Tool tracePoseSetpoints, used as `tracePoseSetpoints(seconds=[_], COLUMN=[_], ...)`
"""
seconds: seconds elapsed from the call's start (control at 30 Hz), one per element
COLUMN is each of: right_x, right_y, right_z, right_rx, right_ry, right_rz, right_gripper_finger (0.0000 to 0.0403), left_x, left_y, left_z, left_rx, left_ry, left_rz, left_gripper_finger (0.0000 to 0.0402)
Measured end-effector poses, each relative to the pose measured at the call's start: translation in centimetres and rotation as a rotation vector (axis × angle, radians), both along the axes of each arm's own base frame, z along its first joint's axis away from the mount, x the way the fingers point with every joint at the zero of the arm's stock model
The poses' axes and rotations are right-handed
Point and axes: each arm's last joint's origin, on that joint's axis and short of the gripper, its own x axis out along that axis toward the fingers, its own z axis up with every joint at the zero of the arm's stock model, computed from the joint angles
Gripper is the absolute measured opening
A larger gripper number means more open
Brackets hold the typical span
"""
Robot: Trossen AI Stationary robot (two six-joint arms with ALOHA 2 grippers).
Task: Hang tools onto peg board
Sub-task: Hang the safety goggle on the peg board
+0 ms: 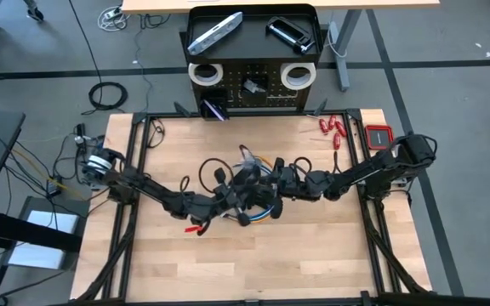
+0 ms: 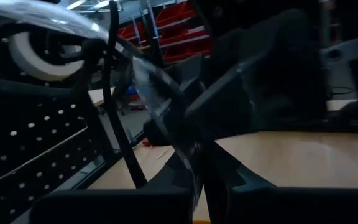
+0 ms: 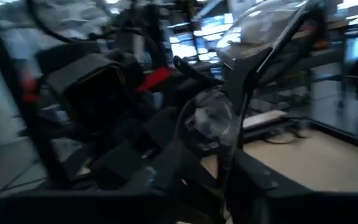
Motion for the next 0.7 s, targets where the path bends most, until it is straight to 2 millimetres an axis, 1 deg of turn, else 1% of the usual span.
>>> tracePoseSetpoints(seconds=[0.03, 0.07, 0.13, 0.17, 0.2, 0.27, 0.37, 0.47, 0.53, 0.6, 0.7], right_x=[0.0, 0.0, 0.0, 0.0, -0.1, -0.3, -0.8, -1.1, -1.4, -1.8, -2.2], right_y=[-0.1, -0.1, -0.2, -0.3, -0.3, -0.4, -1.0, -1.3, -1.3, -1.1, -0.7], right_z=[0.1, 0.1, 0.3, 0.4, 0.6, 1.3, 2.3, 2.7, 2.9, 3.3, 3.7], right_rx=[-0.001, -0.004, -0.015, -0.022, -0.029, -0.036, -0.044, -0.087, -0.131, -0.182, -0.251], right_ry=[-0.006, -0.009, -0.008, -0.008, -0.012, -0.032, -0.057, -0.037, -0.015, -0.015, -0.035], right_rz=[0.022, 0.037, 0.061, 0.067, 0.077, 0.102, 0.108, 0.169, 0.242, 0.336, 0.497], right_gripper_finger=[0.0075, 0.0065, 0.0063, 0.0058, 0.0045, 0.0029, 0.0025, 0.0025, 0.0025, 0.0025, 0.0025], left_x=[0.0, -0.1, -0.2, -0.3, -0.5, -0.9, -2.1, -3.4, -4.3, -4.8, -5.0], left_y=[-0.1, -0.2, -0.5, -0.6, -0.7, -0.9, -0.7, -0.4, -0.3, -0.2, 0.0], left_z=[0.1, 0.1, 0.2, 0.3, 0.5, 1.4, 2.8, 3.7, 4.2, 4.9, 4.9], left_rx=[0.0, 0.007, 0.015, 0.026, 0.031, 0.038, 0.014, -0.038, -0.06, -0.081, -0.119], left_ry=[-0.004, -0.001, 0.006, 0.02, 0.028, 0.046, 0.082, 0.136, 0.172, 0.17, 0.124], left_rz=[-0.007, -0.017, -0.017, -0.021, -0.032, -0.061, -0.062, -0.096, -0.122, -0.158, -0.263], left_gripper_finger=[0.002, 0.0024, 0.0038, 0.0049, 0.0062, 0.0089, 0.0129, 0.0158, 0.0168, 0.0172, 0.0173])
